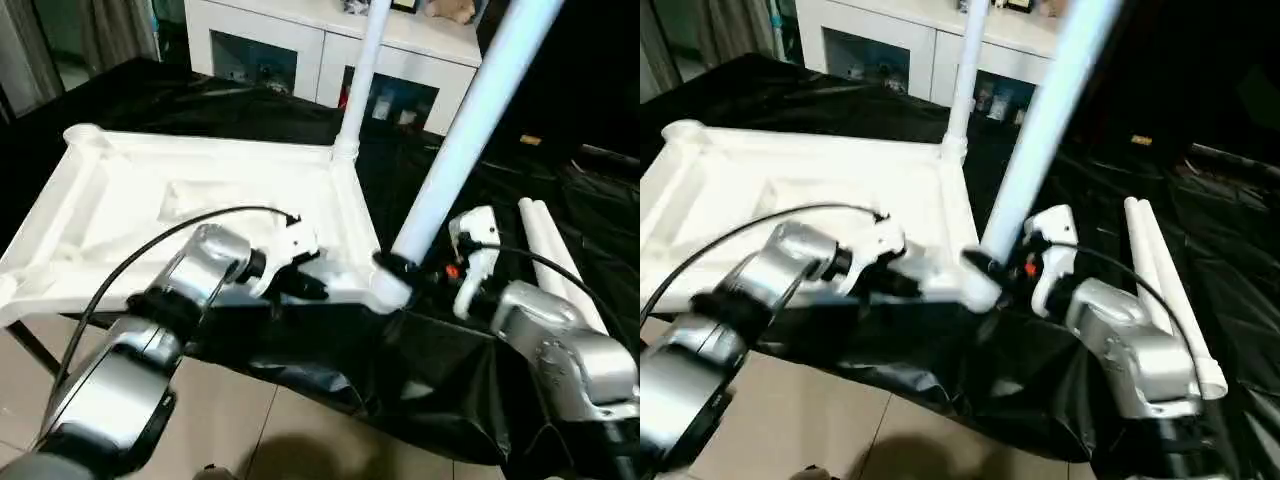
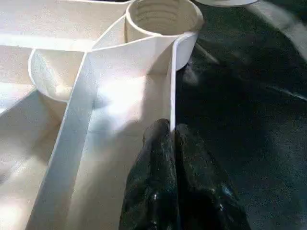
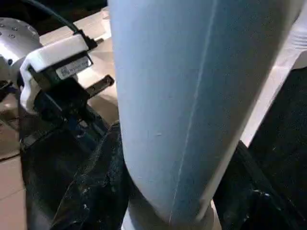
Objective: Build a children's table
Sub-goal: Insert table leg to table base
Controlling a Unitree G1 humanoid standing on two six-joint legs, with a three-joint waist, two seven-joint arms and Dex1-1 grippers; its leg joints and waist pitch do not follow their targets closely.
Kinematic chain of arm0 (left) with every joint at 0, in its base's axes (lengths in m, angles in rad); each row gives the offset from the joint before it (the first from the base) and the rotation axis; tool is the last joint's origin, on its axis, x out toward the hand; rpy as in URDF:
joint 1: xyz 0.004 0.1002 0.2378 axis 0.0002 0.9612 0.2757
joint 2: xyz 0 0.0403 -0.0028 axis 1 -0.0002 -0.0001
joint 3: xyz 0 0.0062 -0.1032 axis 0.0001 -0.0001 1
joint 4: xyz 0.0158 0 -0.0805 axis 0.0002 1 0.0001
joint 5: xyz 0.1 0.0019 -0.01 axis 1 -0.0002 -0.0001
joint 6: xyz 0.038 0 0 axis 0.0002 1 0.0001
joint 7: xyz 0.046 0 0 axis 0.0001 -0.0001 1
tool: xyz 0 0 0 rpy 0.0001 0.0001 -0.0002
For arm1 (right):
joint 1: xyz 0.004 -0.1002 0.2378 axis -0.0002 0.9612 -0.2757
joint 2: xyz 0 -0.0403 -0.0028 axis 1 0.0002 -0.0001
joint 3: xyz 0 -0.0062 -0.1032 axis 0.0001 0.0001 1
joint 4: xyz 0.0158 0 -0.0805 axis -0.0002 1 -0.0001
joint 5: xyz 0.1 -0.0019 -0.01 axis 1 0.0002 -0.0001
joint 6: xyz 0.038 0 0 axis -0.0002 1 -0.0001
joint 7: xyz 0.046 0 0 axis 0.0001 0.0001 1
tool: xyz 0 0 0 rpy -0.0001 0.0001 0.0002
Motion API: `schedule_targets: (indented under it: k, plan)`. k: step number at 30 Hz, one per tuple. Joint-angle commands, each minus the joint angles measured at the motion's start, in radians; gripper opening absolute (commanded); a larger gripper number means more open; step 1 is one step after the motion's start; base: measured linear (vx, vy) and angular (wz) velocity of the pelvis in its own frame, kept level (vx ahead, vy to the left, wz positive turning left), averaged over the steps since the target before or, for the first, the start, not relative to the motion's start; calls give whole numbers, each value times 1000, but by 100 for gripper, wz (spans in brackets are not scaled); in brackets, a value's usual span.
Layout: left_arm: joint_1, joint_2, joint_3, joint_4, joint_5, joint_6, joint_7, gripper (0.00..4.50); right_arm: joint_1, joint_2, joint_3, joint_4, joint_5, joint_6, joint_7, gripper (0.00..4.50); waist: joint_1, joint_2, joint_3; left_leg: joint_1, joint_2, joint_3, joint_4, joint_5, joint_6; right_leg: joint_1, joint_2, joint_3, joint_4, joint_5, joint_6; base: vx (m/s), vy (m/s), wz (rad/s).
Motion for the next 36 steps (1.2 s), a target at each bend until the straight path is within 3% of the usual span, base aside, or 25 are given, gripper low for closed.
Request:
schedule_targets:
  k: [1,4,8,13,17,25,36]
  plan:
    - [33,2,-15,-38,-11,29,-25,0,-15,-21,14,34,-35,-13,4,186,3,7,-64,8,6,5,-78,-264,-10,51,-58,37,-82,-344,-147,0,0,0]
    - [37,12,-20,-54,-1,31,-28,0,-38,-15,34,70,-66,-36,0,186,0,8,-61,10,4,5,-77,-290,-16,44,-58,37,-94,-414,-121,0,0,0]
    - [46,24,-19,-87,14,40,-31,0,-56,-4,34,104,-76,-52,-16,186,-2,6,-63,5,4,2,-79,-273,-17,45,-58,36,-92,-414,-105,0,0,0]
    - [76,46,-13,-186,11,89,-28,0,-82,25,35,193,-86,-86,-10,186,-10,10,-66,3,5,5,-78,-222,-14,48,-51,37,-73,-259,-156,0,0,0]
    - [80,49,-10,-206,7,95,-30,0,-90,47,38,233,-87,-102,1,186,-11,12,-66,4,3,9,-77,-209,-4,49,-51,38,-70,-213,-175,0,0,0]
    - [86,55,0,-242,4,122,-26,0,-104,66,45,306,-93,-143,22,186,-14,13,-62,5,3,6,-80,-254,-12,49,-52,38,-81,-303,-152,0,0,0]
    - [89,50,24,-251,-12,138,-5,0,-36,110,-2,355,-68,-233,29,186,-15,13,-60,5,5,6,-83,-274,-6,44,-52,38,-84,-317,-154,0,0,0]
